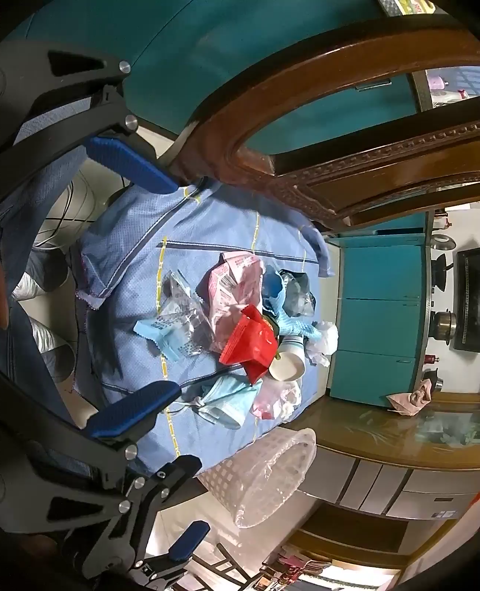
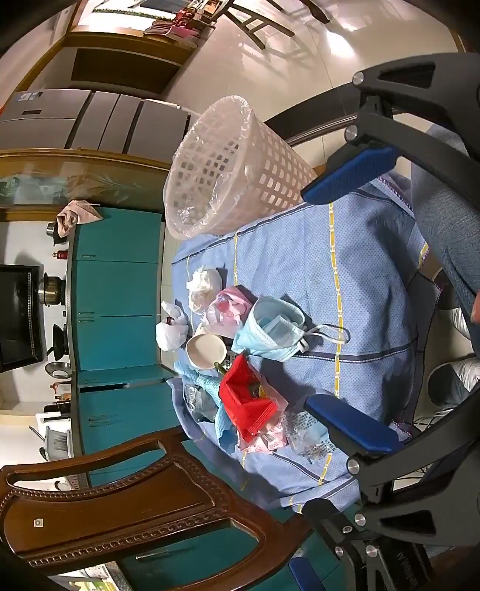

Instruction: Collect trash

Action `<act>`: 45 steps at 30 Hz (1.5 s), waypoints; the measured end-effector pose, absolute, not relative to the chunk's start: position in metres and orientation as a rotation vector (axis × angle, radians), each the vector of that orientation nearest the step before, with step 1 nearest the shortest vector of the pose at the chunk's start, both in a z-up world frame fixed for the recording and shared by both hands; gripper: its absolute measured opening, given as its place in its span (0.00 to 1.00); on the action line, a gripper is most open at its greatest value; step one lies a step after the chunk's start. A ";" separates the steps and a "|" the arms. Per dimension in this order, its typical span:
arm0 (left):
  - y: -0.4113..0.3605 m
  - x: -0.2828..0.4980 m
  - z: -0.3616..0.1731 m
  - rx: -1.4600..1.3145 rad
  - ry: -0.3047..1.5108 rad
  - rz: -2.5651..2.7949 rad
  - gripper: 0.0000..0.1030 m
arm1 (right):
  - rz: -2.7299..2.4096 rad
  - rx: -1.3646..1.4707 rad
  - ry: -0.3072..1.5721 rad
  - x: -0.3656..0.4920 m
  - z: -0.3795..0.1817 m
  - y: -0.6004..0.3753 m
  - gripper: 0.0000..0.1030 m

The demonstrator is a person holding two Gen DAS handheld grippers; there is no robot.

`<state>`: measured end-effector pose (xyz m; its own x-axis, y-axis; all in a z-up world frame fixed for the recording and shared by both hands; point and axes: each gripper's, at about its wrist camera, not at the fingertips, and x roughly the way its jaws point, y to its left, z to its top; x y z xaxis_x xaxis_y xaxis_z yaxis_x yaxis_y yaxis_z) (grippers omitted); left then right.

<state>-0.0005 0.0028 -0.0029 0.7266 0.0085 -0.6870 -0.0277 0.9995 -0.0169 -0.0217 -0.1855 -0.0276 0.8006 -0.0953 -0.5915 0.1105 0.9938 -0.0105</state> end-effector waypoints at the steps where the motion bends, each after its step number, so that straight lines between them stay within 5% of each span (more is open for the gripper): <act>1: 0.003 0.000 -0.004 -0.026 0.759 0.021 0.98 | -0.113 0.017 0.633 -0.022 -0.028 -0.185 0.98; 45: 0.001 0.002 -0.001 0.039 0.779 0.034 0.98 | -0.114 0.039 0.625 -0.021 -0.025 -0.192 0.98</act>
